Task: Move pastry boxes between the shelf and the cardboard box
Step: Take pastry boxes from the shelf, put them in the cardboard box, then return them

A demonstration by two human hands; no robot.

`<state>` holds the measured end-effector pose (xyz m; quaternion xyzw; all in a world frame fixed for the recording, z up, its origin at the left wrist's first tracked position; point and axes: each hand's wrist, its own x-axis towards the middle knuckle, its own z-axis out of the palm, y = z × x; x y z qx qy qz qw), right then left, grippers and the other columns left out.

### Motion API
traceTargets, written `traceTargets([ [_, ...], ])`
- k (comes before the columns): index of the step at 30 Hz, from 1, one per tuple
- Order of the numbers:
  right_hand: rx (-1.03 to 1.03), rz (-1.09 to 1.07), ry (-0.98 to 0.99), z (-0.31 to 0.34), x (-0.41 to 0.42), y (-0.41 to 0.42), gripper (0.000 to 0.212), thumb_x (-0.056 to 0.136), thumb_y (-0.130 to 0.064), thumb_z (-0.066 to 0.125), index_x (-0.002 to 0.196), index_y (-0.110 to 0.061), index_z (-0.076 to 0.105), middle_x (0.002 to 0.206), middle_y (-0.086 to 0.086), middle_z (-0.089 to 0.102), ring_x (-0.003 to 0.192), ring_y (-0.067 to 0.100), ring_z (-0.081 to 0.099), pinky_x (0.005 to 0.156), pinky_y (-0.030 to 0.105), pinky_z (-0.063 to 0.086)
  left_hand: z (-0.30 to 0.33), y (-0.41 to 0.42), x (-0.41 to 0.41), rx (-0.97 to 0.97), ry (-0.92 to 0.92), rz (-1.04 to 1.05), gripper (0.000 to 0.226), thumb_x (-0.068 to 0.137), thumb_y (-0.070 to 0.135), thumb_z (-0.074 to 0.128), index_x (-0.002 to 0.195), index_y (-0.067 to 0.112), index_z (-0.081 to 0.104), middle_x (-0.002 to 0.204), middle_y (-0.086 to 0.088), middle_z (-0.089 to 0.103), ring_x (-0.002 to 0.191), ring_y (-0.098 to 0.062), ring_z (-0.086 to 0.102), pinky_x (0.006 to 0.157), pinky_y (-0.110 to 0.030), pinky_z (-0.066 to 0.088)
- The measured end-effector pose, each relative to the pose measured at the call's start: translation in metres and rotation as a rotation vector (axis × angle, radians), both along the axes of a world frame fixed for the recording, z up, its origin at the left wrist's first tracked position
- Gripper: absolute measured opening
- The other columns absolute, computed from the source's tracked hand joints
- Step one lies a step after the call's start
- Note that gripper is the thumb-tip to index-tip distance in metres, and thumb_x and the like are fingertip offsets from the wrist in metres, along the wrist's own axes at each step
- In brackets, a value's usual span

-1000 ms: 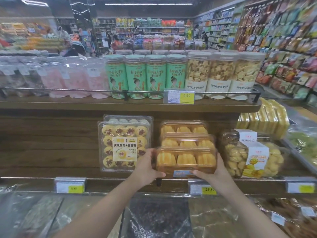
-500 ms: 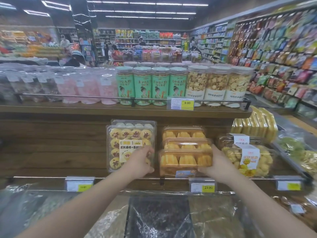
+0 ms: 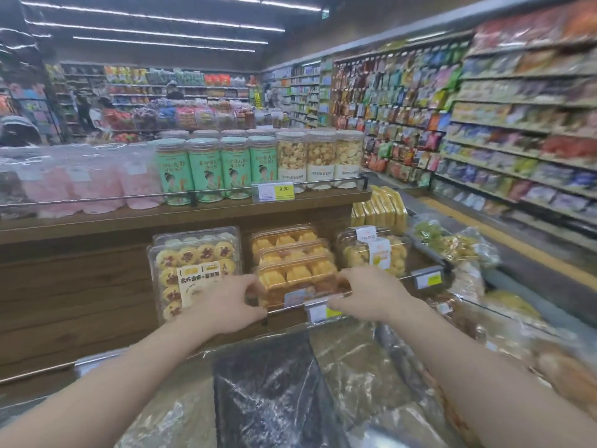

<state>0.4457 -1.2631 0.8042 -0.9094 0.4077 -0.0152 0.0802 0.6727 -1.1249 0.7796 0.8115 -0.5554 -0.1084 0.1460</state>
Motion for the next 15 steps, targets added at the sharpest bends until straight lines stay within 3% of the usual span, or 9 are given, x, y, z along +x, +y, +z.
traceTargets([
  [4, 0.005, -0.138, -0.004, 0.001, -0.038, 0.048, 0.060, 0.084, -0.063, 0.062, 0.128, -0.022, 0.061, 0.125, 0.000, 0.065, 0.115, 0.025, 0.061, 0.089, 0.041, 0.054, 0.002, 0.016, -0.025, -0.026, 0.071, -0.098, 0.046, 0.087, 0.046, 0.075, 0.129, 0.033, 0.062, 0.125, 0.012, 0.066, 0.100, -0.009, 0.064, 0.088, -0.027, 0.054],
  [7, 0.014, -0.220, -0.012, 0.000, -0.069, 0.088, 0.057, 0.082, -0.064, 0.059, 0.125, -0.026, 0.062, 0.118, -0.002, 0.065, 0.113, 0.024, 0.061, 0.083, 0.038, 0.051, 0.005, 0.030, -0.048, -0.015, 0.073, -0.206, 0.043, 0.088, 0.044, 0.073, 0.127, 0.031, 0.062, 0.121, 0.012, 0.064, 0.103, -0.011, 0.061, 0.085, -0.026, 0.049],
  [11, 0.029, -0.360, -0.004, -0.006, -0.116, 0.150, 0.067, 0.081, -0.071, 0.053, 0.131, -0.026, 0.058, 0.124, -0.002, 0.064, 0.112, 0.025, 0.062, 0.084, 0.038, 0.053, 0.007, 0.049, -0.092, 0.006, 0.083, -0.380, 0.043, 0.088, 0.044, 0.074, 0.126, 0.031, 0.061, 0.116, 0.011, 0.059, 0.106, -0.013, 0.060, 0.089, -0.027, 0.047],
  [15, 0.033, -0.516, -0.035, -0.011, -0.174, 0.219, 0.049, 0.084, -0.063, 0.058, 0.114, -0.025, 0.062, 0.113, -0.004, 0.067, 0.107, 0.024, 0.064, 0.085, 0.043, 0.056, 0.003, 0.066, -0.158, 0.031, 0.129, -0.566, 0.035, 0.086, 0.036, 0.076, 0.118, 0.030, 0.064, 0.111, 0.011, 0.063, 0.104, -0.013, 0.062, 0.094, -0.030, 0.052],
])
